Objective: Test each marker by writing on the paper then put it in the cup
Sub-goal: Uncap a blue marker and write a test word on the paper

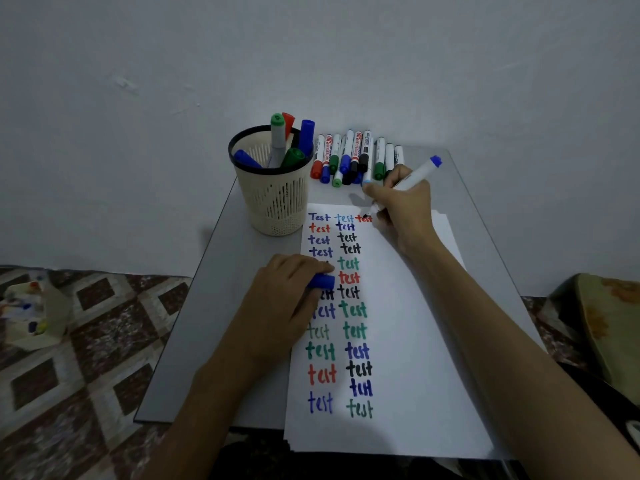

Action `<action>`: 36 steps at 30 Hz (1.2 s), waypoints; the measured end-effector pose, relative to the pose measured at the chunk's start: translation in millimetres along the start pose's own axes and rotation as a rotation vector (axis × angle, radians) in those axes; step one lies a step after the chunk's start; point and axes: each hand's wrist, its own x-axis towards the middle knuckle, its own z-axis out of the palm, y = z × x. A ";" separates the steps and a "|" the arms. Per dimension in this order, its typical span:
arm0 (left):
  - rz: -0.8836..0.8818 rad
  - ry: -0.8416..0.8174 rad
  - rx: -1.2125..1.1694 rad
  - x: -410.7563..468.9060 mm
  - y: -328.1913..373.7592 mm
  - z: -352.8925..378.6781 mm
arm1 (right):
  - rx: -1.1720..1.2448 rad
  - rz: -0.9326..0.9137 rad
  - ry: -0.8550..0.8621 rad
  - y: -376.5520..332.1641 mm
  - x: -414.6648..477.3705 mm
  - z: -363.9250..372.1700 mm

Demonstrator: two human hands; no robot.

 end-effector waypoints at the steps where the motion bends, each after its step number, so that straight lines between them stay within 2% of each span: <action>1: 0.006 -0.005 0.008 0.3 -0.2 -0.1 | -0.037 -0.026 0.019 3.5 2.3 1.6; 6: 0.002 -0.001 0.021 0.3 -1.0 -0.1 | -0.189 -0.109 0.028 15.5 7.2 1.7; 17: 0.008 0.004 0.014 0.7 -0.8 -0.3 | -0.316 -0.168 -0.029 20.3 8.1 3.2; 36: 0.017 -0.005 0.014 1.3 -2.1 0.0 | -0.251 -0.147 -0.030 22.8 12.5 -0.6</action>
